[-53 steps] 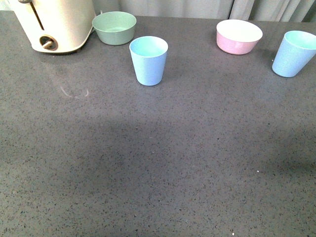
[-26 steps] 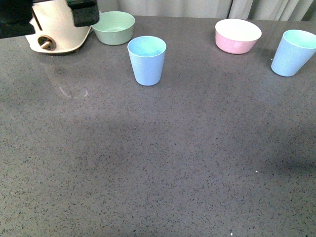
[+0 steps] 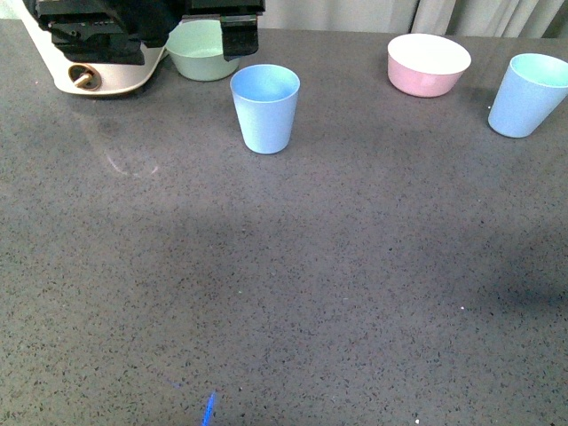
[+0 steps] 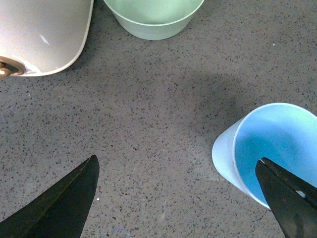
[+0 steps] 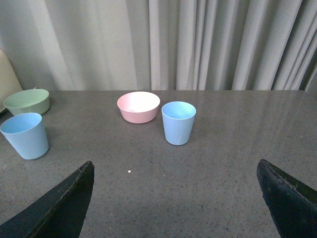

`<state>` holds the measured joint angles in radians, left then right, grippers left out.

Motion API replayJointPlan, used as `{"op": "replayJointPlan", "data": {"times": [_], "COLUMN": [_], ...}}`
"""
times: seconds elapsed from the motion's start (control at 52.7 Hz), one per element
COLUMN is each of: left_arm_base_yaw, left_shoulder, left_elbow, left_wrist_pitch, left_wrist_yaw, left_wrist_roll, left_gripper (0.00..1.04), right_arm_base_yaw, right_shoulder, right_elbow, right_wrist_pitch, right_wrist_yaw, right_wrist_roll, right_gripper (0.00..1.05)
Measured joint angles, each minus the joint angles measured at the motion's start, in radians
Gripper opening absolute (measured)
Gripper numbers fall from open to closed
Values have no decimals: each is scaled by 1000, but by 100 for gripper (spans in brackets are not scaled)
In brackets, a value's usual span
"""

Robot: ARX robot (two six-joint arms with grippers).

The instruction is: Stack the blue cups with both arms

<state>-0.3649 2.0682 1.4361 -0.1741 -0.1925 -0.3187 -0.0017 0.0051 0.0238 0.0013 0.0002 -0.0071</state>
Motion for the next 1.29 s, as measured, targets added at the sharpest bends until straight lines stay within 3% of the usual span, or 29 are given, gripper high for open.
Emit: {"op": "replayJointPlan", "data": {"times": [0.266, 0.607, 0.721, 0.797, 0.911, 1.139, 1.291], "left_arm_base_yaw": [-28, -40, -46, -54, -64, -81, -86], "left_shoulder": [145, 227, 233, 241, 248, 264, 264], "left_elbow": [194, 261, 273, 292, 308, 337, 344], "left_wrist_pitch": [-117, -169, -180, -195, -220, -272, -296], "left_wrist_yaw": [-18, -5, 2, 9, 22, 49, 52], "left_wrist_roll": [-12, -33, -35, -36, -39, -50, -62], "left_gripper": [96, 95, 81, 65, 49, 4, 2], "right_arm_base_yaw": [0, 0, 0, 0, 0, 0, 0], "right_shoulder": [0, 0, 0, 0, 0, 0, 0], "right_elbow": [0, 0, 0, 0, 0, 0, 0], "right_wrist_pitch": [0, 0, 0, 0, 0, 0, 0], "right_wrist_yaw": [0, 0, 0, 0, 0, 0, 0], "right_wrist_roll": [0, 0, 0, 0, 0, 0, 0], "right_gripper": [96, 96, 96, 96, 96, 96, 96]}}
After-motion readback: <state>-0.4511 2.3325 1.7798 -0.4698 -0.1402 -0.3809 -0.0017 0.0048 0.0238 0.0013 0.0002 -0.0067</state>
